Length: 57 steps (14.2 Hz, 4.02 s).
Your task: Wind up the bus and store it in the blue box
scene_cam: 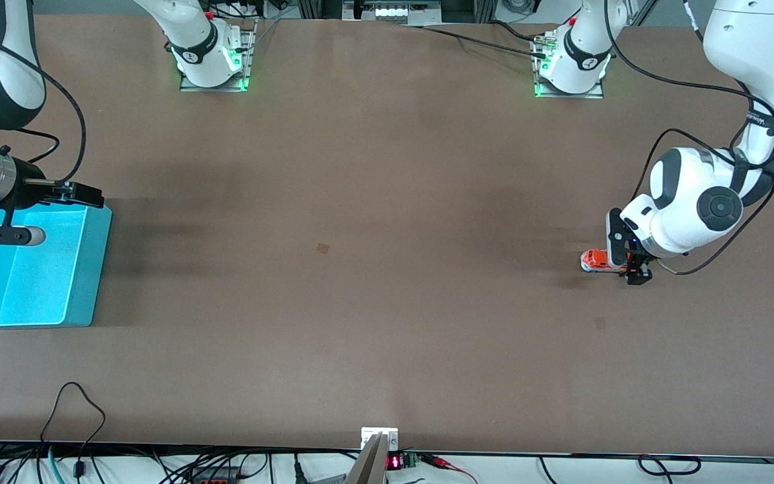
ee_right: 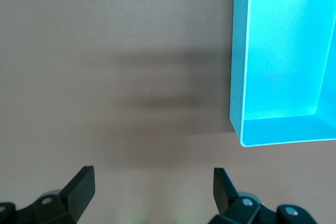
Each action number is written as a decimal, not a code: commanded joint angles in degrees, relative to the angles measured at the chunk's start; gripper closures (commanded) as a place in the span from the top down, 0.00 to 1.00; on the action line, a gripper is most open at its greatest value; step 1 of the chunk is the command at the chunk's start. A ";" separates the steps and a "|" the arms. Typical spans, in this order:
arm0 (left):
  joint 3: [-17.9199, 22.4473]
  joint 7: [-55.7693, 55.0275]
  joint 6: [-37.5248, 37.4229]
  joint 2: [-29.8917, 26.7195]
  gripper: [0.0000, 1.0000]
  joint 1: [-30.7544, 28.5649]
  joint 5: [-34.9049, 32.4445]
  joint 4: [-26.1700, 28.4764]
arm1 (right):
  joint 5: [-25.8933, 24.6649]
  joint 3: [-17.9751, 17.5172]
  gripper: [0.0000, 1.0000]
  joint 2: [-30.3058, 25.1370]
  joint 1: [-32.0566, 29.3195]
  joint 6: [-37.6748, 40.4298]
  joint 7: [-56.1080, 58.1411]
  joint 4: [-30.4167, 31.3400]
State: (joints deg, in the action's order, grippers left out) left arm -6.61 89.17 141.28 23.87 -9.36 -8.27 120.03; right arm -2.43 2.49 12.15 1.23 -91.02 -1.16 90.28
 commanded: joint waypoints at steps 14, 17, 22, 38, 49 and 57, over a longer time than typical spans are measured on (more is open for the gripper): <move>-0.33 0.13 6.90 2.41 0.17 -0.31 -0.69 1.61 | -0.91 -0.20 1.00 -0.63 0.09 0.76 0.55 -0.02; -0.25 0.13 6.90 2.50 0.17 -0.66 -0.60 1.61 | -0.83 -0.20 1.00 -0.63 0.09 0.84 0.63 -0.02; -0.16 1.10 6.82 3.47 0.17 -6.89 -0.78 0.91 | -0.83 -0.20 1.00 -0.63 0.18 0.93 0.28 -0.02; -0.16 22.10 6.55 7.78 0.21 -21.14 -0.78 -4.80 | -0.83 -0.20 1.00 -0.72 0.88 0.93 0.28 -0.02; -3.32 18.07 -5.03 0.84 1.00 -20.79 -0.08 -5.86 | -0.91 -0.20 1.00 -0.72 1.05 0.84 0.19 -0.02; -4.64 5.34 -17.60 -4.87 1.00 -20.52 -0.08 -5.77 | -0.83 -0.20 1.00 -0.63 0.88 0.84 0.37 -0.11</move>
State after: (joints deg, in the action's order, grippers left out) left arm -10.86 98.42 127.48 21.65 -29.59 -8.26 113.76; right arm -2.44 2.36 12.14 2.00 -90.94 -1.16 90.28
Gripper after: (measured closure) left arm 0.000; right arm 0.000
